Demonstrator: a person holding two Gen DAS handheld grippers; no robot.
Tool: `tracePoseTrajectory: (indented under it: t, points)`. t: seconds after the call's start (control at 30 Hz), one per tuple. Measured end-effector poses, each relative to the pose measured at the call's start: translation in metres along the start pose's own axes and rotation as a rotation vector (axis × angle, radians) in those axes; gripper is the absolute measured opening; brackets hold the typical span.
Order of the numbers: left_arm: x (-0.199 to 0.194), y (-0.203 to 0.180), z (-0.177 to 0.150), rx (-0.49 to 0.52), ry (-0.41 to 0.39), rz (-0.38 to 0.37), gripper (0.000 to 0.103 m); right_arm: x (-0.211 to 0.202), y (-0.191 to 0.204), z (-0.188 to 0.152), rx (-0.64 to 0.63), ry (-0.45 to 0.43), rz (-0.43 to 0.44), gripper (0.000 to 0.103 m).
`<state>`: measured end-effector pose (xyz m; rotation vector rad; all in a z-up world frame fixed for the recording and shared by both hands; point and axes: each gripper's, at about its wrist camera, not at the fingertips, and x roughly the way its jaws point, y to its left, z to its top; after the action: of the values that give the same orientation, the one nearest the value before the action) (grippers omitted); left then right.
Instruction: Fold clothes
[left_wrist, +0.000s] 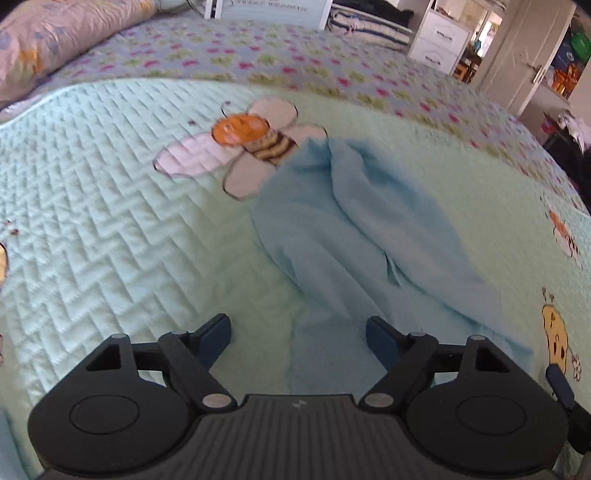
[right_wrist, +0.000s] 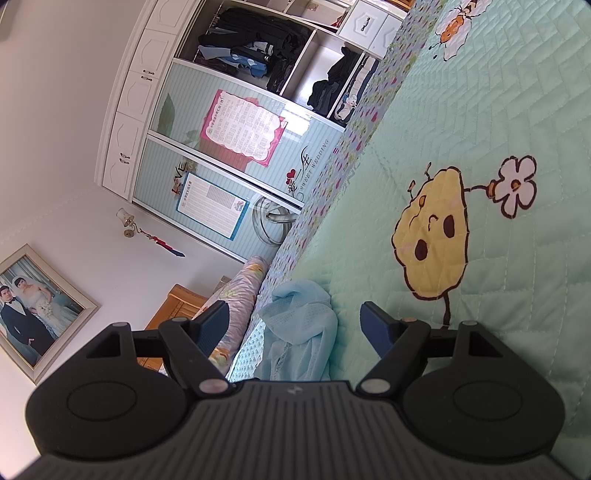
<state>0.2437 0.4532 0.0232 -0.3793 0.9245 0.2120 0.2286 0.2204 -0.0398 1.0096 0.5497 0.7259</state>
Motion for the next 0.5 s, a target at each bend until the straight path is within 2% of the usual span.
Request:
tracePoseTrajectory:
  t: [0.07,0.13,0.17,0.2,0.37,0.43,0.5]
  points:
    - [0.001,0.0,-0.002,-0.004,0.002,-0.025,0.083,0.0,-0.001,0.0,0.0,0.0,0.0,0.079]
    - [0.002,0.0,-0.005,-0.007,0.004,-0.05,0.066,-0.001,-0.003,0.001,-0.002,0.0,-0.001,0.079]
    - [0.002,-0.001,-0.006,-0.009,0.005,-0.063,0.036,-0.001,-0.003,0.001,-0.002,0.0,-0.001,0.079]
    - [0.003,-0.001,-0.007,-0.011,0.007,-0.075,0.0,-0.002,-0.004,0.001,-0.002,0.0,-0.001,0.079]
    - [-0.001,0.005,-0.011,-0.029,-0.013,-0.105,0.002,-0.003,-0.001,0.003,-0.002,0.0,-0.003,0.079]
    - [-0.005,0.006,-0.012,-0.022,-0.029,-0.081,0.002,-0.003,-0.001,0.002,-0.001,-0.001,-0.002,0.079]
    - [-0.01,0.006,-0.011,-0.004,-0.05,-0.016,0.002,-0.004,-0.001,0.002,-0.002,-0.001,-0.002,0.079]
